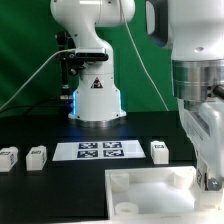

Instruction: Assemble one leg

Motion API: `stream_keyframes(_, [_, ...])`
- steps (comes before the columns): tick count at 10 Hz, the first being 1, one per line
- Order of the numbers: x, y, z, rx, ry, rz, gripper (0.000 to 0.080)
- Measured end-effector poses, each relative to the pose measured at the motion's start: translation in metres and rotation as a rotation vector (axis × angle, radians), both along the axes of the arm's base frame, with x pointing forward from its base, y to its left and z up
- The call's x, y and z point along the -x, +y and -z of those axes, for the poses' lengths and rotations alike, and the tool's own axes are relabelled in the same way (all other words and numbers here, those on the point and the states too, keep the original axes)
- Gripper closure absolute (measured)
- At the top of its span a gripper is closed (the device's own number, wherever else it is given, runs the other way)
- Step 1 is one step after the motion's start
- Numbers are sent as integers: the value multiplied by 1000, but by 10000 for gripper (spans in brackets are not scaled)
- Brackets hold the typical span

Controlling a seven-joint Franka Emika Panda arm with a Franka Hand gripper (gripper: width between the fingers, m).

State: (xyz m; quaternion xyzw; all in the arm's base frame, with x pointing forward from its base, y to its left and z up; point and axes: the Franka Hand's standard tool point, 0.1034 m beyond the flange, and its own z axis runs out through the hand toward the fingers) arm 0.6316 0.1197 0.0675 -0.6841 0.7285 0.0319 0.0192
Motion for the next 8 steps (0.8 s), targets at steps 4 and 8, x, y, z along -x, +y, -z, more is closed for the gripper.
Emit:
stream_keyframes(4, [9,12,4,10,-30,-377,182])
stream_keyframes(8, [12,17,5,24,-50,-847,151])
